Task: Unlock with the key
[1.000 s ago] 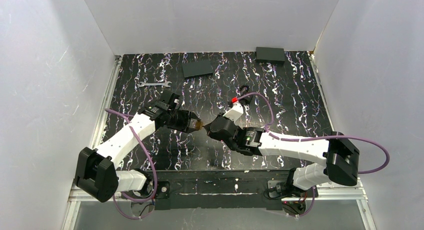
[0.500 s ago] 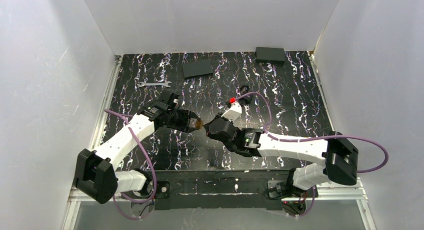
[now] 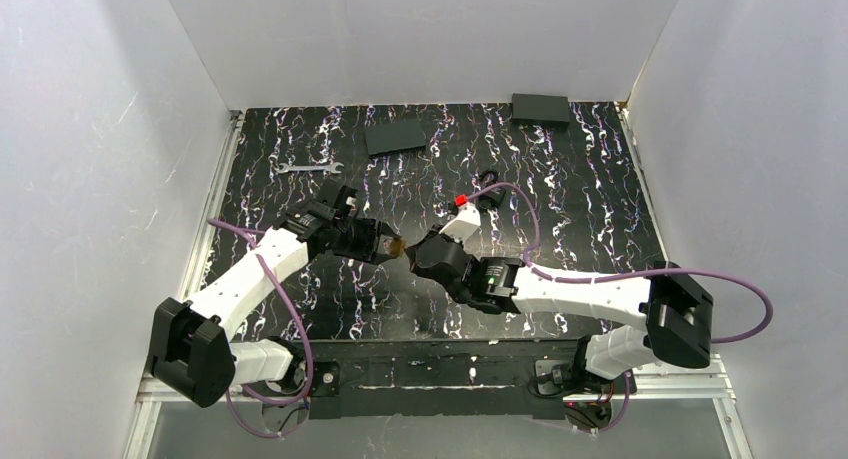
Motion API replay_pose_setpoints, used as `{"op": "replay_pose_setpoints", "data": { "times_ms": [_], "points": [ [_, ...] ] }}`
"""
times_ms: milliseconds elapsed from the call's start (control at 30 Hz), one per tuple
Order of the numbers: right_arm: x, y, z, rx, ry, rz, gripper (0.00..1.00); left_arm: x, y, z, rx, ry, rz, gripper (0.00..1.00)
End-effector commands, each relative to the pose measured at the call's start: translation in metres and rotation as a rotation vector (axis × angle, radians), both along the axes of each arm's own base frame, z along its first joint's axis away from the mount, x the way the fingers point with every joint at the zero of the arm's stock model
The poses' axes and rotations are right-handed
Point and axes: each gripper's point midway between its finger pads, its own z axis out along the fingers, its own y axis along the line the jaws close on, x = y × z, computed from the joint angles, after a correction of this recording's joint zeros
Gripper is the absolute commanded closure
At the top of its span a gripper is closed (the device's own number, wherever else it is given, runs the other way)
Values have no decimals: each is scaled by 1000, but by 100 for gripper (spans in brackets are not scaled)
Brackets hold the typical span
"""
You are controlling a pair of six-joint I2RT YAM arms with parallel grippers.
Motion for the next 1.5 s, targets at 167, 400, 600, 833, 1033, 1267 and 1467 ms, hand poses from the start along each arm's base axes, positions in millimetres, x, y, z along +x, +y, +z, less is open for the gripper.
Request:
{"op": "replay_pose_setpoints", "data": {
  "times_ms": [167,400,600,833,1033,1267,1467],
  "points": [
    [-2,15,21,105,-36,17,99,-4,-8,29,-89,-54,-16,100],
    [-5,21,20,100,-49,67,99,-3,-11,30,-102,-53,-24,100],
    [-5,16,21,102,-48,55,99,-3,-10,31,-99,-59,-21,100],
    [-5,20,20,102,-62,69,99,-2,-9,35,-106,-76,-12,100],
    [-4,31,28,123,-128,123,99,-1,-12,42,-121,-87,-19,100],
    [-8,30,29,143,-165,166,99,-2,-14,49,-136,-98,-28,100],
    [-12,44,41,202,-187,240,99,0,-19,55,-149,-118,-59,100]
  ]
}}
